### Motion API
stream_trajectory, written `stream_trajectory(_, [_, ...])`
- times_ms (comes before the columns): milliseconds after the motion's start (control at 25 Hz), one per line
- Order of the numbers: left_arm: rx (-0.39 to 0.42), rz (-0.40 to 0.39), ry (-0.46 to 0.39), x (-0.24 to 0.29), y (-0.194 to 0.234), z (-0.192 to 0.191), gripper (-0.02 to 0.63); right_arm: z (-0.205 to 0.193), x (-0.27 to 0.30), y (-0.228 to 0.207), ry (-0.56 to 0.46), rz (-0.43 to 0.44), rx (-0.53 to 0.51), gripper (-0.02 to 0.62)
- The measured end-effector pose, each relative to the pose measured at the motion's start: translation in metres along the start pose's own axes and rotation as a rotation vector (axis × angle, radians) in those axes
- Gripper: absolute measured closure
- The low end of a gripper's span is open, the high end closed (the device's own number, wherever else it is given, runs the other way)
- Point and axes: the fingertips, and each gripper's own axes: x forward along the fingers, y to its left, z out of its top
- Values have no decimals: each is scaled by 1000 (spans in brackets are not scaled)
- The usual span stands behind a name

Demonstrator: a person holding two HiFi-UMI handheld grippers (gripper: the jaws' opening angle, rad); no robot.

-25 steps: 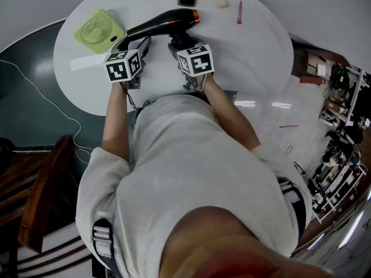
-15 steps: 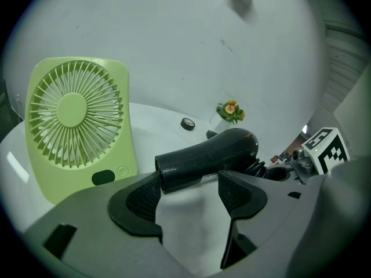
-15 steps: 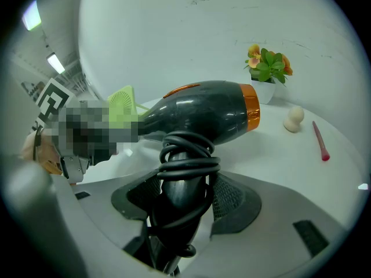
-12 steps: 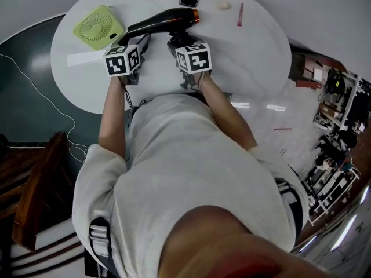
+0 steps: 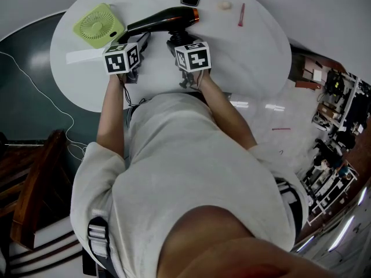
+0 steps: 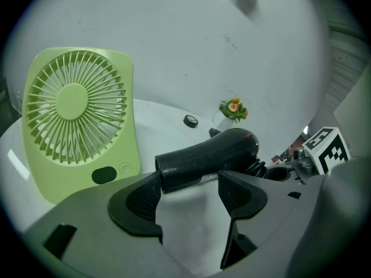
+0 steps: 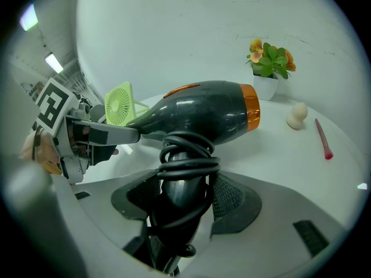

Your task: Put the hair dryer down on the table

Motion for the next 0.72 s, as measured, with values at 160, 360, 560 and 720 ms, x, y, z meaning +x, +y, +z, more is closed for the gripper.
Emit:
stream_trajectory(160, [0, 2, 3, 1, 1, -1, 284, -1, 2, 0, 4, 0, 1, 339])
stream_trajectory(360, [-3, 2, 7, 2, 2, -3, 284, -3, 4, 0, 10, 3, 5, 339])
stream_trajectory(560, [-3, 1, 16, 5, 1, -5, 284, -5, 5, -2, 14, -1, 10, 338])
stream_trajectory(720, [-3, 2, 23, 6, 1, -8, 284, -8, 6, -2, 19, -5, 15, 339])
